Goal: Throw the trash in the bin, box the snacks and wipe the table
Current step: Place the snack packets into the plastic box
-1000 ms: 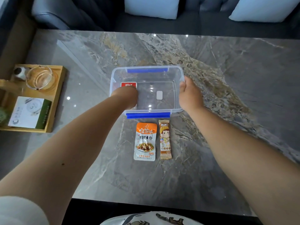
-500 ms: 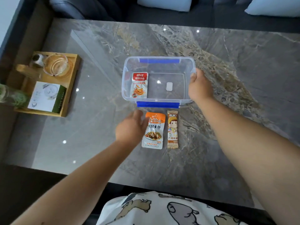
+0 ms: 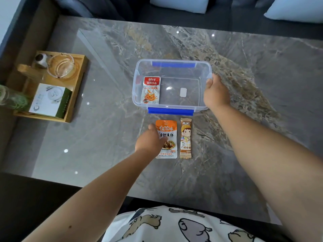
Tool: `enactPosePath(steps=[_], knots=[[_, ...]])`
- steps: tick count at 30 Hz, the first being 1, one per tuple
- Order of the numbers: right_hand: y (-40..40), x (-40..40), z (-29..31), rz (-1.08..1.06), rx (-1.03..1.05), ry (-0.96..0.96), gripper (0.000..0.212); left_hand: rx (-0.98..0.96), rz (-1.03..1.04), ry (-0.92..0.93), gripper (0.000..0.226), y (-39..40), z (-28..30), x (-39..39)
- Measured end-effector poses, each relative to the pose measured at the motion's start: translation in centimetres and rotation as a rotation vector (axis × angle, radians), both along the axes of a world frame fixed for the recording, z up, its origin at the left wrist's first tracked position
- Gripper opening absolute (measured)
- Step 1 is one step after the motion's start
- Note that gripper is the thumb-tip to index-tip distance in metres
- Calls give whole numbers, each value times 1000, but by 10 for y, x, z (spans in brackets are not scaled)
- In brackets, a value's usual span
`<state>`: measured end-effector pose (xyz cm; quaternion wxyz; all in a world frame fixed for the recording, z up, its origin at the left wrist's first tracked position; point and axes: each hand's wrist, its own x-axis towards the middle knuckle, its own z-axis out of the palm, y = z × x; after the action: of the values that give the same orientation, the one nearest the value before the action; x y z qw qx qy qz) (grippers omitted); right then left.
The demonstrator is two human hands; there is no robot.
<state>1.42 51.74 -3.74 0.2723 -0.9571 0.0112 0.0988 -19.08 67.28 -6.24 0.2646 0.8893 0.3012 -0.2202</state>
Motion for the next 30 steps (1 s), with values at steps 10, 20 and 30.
enactPosePath(steps=[10, 20, 30], knots=[[-1, -2, 2, -39, 151, 101, 45, -667, 172, -269, 15, 28, 61, -19], [-2, -1, -7, -73, 276, 113, 47, -627, 418, -380, 13, 51, 76, 131], [-4, 2, -22, -71, 239, 78, 46, -281, 266, -133, 14, 62, 23, 177]])
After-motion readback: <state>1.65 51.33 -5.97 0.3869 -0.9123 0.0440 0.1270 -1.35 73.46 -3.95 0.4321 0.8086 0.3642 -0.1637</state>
